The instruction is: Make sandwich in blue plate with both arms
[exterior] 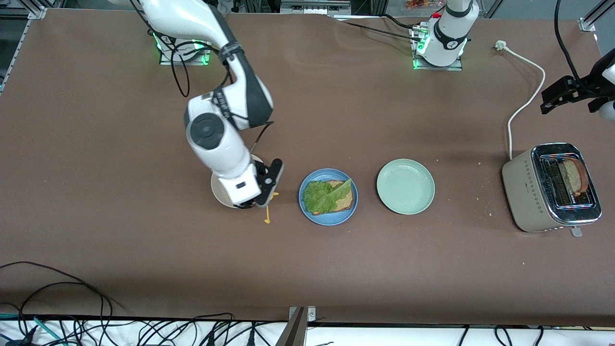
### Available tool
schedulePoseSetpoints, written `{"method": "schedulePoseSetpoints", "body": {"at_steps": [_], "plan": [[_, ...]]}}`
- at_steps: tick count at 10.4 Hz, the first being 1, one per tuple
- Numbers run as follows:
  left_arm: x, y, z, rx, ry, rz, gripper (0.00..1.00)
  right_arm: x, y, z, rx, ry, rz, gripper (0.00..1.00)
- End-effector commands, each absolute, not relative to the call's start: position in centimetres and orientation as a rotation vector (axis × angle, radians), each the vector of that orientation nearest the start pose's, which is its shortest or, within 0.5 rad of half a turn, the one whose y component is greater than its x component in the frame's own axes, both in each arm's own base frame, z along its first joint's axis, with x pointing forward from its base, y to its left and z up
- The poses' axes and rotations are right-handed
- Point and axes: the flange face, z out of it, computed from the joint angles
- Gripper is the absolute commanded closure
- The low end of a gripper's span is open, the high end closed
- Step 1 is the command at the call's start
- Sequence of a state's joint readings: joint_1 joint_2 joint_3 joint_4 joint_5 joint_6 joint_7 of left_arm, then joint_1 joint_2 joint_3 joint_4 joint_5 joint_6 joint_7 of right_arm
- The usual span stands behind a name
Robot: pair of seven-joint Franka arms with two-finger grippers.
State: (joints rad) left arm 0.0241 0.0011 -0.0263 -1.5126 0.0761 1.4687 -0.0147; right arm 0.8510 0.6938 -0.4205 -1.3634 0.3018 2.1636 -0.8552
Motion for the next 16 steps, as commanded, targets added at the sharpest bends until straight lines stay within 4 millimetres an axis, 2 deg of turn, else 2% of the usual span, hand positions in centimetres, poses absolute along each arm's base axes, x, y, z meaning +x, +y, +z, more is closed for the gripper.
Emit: {"method": "schedulePoseSetpoints", "body": {"at_steps": [1,3,5,7,9,11,16], "plan": [[54.4,0.9,64.8,-3.032,-0.029,0.061,0.00,61.9,44.5,34.7,-2.665,-2.144,-0.354,0.67],[54.4,0.9,64.8,-3.032,-0.027,0.059,0.00,59.4,47.8,32.8,-2.676,-2.367,-0.328,0.71],[54.4,0.9,64.8,-3.034,-0.026,0.061,0.00,58.4,48.9,30.9,-2.689,-2.592,-0.290,0.72],[54.4,1.1,64.8,-3.034,-0.031,0.061,0.00,57.7,49.5,30.5,-2.672,-2.702,-0.262,0.72],[54.4,1.1,64.8,-3.034,-0.031,0.061,0.00,56.0,50.7,29.2,-2.636,-2.854,-0.167,0.72],[54.4,1.3,64.8,-3.034,-0.038,0.062,0.00,55.1,51.3,28.0,-2.614,-2.900,-0.114,0.72],[54.4,1.3,64.8,-3.034,-0.038,0.062,0.00,54.5,51.9,28.1,-2.603,-2.907,-0.108,0.72]]}}
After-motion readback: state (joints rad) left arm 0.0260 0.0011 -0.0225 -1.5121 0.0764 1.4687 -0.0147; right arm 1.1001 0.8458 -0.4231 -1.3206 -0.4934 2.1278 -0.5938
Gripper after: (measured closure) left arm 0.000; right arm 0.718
